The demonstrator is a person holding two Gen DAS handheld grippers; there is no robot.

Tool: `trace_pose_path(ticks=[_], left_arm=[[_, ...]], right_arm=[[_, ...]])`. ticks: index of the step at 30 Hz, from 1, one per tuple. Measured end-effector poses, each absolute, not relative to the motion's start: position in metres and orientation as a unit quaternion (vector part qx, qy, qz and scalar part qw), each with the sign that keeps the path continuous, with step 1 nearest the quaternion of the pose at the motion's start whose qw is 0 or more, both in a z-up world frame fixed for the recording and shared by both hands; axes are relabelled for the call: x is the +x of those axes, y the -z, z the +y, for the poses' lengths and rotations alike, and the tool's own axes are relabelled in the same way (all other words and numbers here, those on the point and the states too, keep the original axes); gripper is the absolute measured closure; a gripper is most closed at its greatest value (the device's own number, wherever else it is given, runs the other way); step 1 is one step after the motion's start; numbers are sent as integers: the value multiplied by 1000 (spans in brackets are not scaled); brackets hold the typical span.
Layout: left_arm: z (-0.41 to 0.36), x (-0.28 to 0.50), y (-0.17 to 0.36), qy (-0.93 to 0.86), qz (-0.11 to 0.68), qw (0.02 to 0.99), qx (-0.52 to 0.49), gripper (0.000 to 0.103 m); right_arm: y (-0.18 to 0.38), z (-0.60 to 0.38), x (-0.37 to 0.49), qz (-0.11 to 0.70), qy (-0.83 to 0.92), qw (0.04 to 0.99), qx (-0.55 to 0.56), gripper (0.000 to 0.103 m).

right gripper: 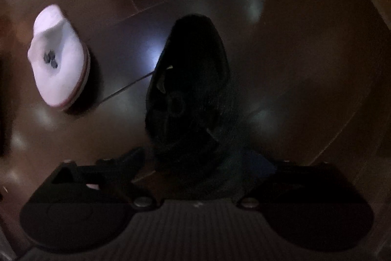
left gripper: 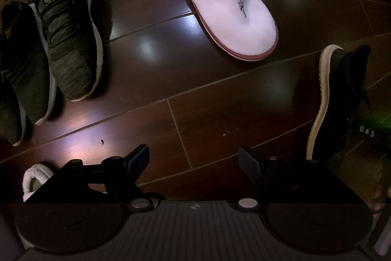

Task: Organize scattered shoes
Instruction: 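Carry the black sneaker with the right tool toward the lined-up shoes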

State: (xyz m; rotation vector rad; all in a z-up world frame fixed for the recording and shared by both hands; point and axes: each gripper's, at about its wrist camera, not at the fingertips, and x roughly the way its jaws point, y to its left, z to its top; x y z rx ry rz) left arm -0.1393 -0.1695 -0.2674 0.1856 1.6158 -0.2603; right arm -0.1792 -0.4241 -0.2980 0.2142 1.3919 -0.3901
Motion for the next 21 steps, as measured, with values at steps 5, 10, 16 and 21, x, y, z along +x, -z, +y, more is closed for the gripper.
trace_pose_path(ticks=[5,10,16,21], left_arm=[[-170,-140,268,116,720,680,84,19],[-172,-142,270,116,720,678,88,19],[-176,-144,271,119,721,677,95,19],[-177,-146,274,120,722,674,100,19]], right_arm=[[307,-436,-189,639,148,749,92,0],[312,-450,-183,631,133,754,128,0],[330,-450,-185,647,117,744,119,0],[342,-457,-187,649,115,739,141,5]])
